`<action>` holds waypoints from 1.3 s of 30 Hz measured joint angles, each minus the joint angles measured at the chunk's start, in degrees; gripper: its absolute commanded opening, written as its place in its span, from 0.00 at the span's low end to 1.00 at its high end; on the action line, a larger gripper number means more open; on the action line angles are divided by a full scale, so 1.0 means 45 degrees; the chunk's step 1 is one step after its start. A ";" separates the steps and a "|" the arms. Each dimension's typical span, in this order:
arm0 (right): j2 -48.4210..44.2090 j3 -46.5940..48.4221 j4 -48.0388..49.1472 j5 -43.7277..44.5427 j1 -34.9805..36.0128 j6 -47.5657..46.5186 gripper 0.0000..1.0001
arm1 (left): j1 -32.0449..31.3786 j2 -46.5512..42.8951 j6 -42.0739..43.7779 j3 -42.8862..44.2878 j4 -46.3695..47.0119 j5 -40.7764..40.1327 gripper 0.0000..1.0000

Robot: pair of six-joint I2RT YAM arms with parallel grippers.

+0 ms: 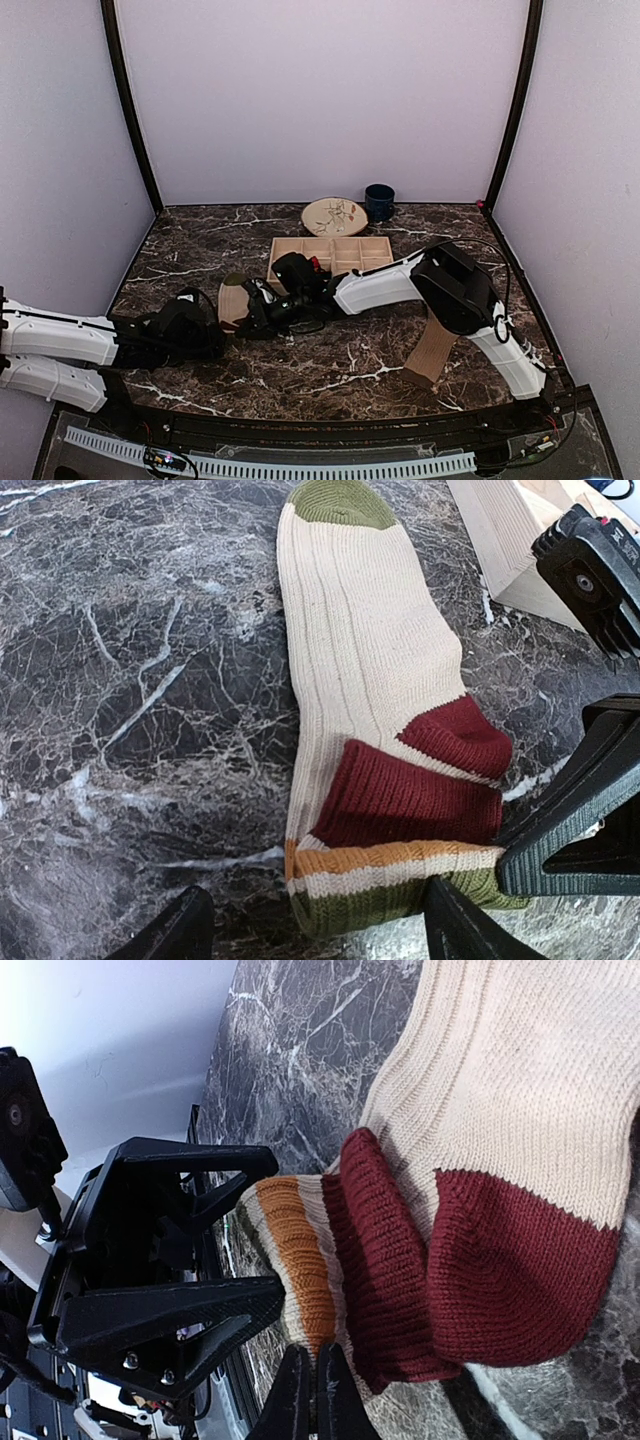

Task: Roll the socks
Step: Roll the sock at the center of the board.

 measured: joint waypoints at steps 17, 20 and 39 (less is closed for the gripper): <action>0.0321 0.0199 -0.0282 -0.0073 -0.0155 0.0053 0.00 | -0.0005 0.1307 -0.0024 0.0563 0.0384 -0.0695 0.75; 0.0335 0.0330 -0.0389 -0.0068 -0.0170 0.0029 0.00 | -0.0005 0.1457 -0.0068 0.0597 0.0471 -0.0835 0.75; 0.0403 0.1287 -0.2385 0.1200 -0.0248 -0.1933 0.24 | -0.0010 0.2735 -0.1010 0.0602 0.1540 -0.1389 0.74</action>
